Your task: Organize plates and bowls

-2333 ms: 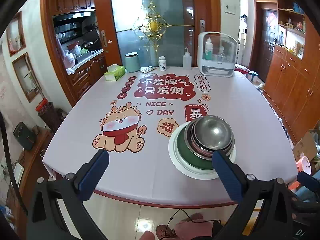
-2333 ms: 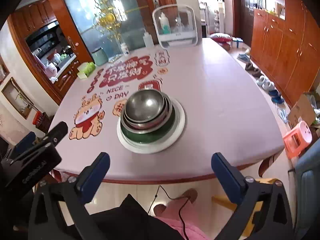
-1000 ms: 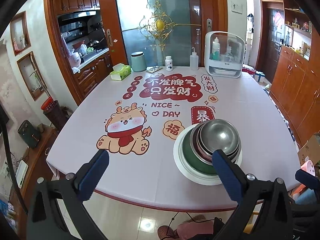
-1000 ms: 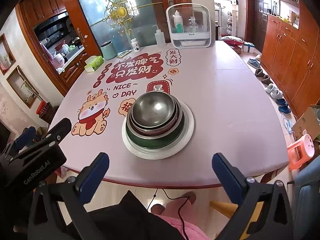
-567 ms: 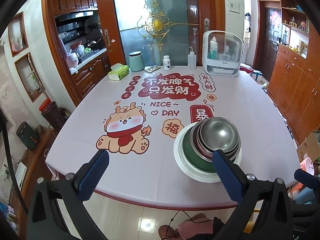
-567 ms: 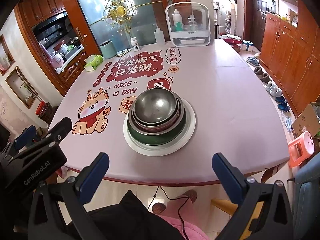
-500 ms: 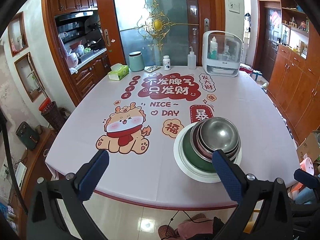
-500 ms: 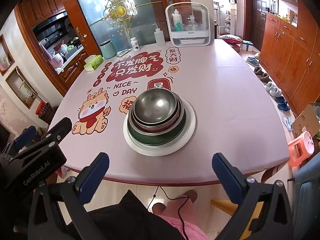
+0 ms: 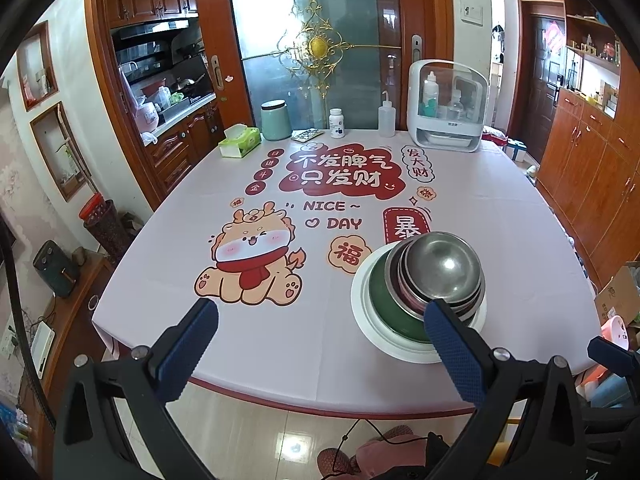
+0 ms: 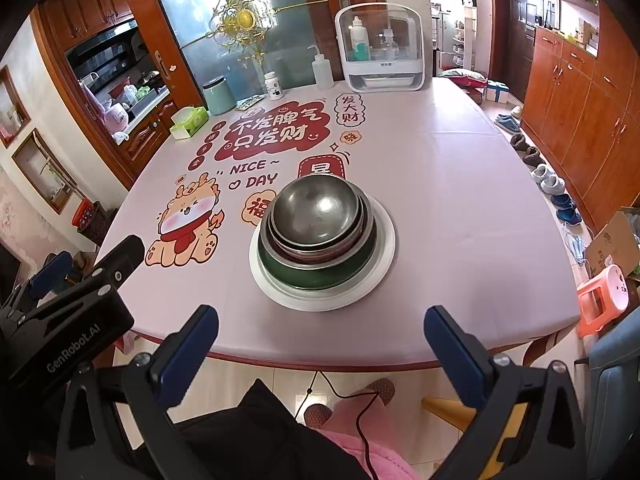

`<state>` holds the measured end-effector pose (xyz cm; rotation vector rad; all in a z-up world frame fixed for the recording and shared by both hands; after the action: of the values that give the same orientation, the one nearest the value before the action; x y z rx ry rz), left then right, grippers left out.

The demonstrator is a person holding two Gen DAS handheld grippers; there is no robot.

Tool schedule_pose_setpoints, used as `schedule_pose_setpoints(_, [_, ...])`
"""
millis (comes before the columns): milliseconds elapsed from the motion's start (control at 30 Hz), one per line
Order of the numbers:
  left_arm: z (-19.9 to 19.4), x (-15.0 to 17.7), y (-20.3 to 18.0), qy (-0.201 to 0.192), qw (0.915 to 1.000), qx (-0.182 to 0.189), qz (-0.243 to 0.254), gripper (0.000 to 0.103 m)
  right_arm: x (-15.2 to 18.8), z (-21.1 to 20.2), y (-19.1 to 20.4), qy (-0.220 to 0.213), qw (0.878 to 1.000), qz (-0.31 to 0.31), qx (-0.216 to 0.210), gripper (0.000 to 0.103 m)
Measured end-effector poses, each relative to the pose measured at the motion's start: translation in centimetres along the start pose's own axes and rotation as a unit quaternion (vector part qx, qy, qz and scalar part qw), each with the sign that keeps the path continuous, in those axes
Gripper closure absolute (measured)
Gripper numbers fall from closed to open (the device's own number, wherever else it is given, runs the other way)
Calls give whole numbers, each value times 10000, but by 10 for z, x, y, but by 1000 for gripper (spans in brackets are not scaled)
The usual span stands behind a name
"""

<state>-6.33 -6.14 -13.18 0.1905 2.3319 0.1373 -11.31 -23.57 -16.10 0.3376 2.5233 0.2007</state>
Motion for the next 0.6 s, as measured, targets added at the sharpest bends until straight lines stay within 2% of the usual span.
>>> schedule_pose_setpoints(600, [-1,5,5,-36,10000,58,27,1,4,-1,4,-24,10000,-1,13,0])
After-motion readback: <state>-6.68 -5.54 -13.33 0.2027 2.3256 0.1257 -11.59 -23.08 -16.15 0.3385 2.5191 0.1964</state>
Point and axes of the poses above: each gripper's, at about its wrist camera, not at the fingertips, and z roughly the way its jaws point, y to its left, x to its underside, the point moved 10 cm from there along z, roughly the way its jaws point, and after that the axes turned 7 degrees about z, right-handed, at the moved point
